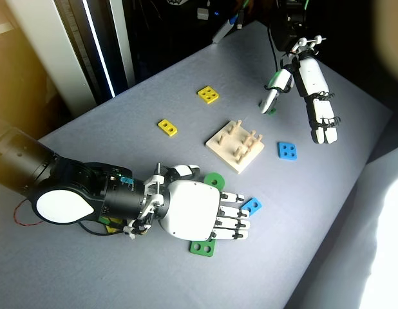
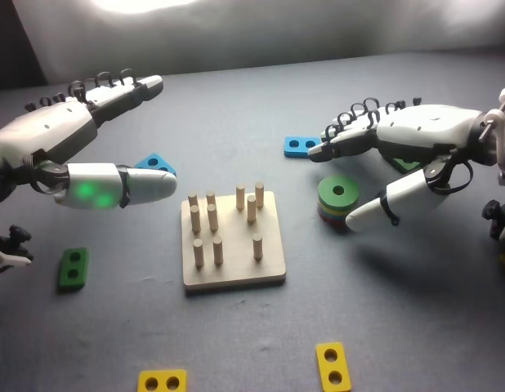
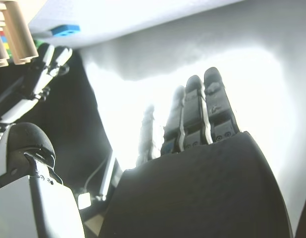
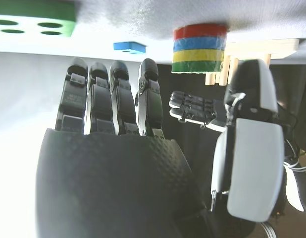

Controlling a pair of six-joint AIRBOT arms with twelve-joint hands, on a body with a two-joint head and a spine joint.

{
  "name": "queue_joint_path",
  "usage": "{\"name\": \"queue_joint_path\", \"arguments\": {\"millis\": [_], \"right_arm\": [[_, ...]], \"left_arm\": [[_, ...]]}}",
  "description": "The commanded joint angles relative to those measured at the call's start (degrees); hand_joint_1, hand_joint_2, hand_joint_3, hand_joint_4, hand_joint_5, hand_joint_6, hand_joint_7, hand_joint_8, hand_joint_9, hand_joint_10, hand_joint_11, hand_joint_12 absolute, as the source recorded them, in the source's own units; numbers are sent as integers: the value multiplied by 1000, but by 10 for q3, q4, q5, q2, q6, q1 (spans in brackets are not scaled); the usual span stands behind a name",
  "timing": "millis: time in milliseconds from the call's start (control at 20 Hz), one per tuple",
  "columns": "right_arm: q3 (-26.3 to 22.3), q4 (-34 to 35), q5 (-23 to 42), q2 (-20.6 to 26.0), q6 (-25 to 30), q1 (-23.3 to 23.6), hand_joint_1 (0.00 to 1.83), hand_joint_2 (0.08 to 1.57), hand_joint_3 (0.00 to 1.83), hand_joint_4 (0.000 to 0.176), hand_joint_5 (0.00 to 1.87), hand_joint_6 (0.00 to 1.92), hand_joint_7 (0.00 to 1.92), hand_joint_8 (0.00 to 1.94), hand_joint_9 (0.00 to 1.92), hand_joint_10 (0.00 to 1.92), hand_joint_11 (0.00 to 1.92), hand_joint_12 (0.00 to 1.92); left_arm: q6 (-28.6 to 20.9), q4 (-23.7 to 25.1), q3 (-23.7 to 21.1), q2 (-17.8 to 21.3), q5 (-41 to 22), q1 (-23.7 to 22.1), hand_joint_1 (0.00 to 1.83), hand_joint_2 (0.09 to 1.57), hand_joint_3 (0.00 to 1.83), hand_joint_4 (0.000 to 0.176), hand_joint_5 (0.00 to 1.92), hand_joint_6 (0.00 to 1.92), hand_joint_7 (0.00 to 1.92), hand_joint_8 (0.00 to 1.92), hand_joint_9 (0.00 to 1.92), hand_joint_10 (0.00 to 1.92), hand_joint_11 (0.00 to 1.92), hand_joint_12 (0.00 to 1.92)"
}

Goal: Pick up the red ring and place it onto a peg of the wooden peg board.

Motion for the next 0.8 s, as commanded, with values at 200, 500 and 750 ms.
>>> {"name": "queue_joint_path", "arguments": {"millis": [200,500,750], "right_arm": [[3,11,49,-5,10,9,695,949,0,26,364,12,224,20,89,20,2,1],[3,5,50,-8,19,9,735,964,3,30,500,57,239,14,80,10,0,0],[3,-4,51,-12,28,9,739,966,2,32,511,47,264,15,101,15,1,1]], "left_arm": [[-7,0,3,3,-73,-8,428,976,4,176,52,1,0,0,0,0,0,0],[-10,0,3,4,-74,-8,418,977,3,171,58,1,0,0,0,0,0,0],[-11,1,4,3,-75,-9,423,976,1,176,60,2,0,0,0,0,0,0]]}}
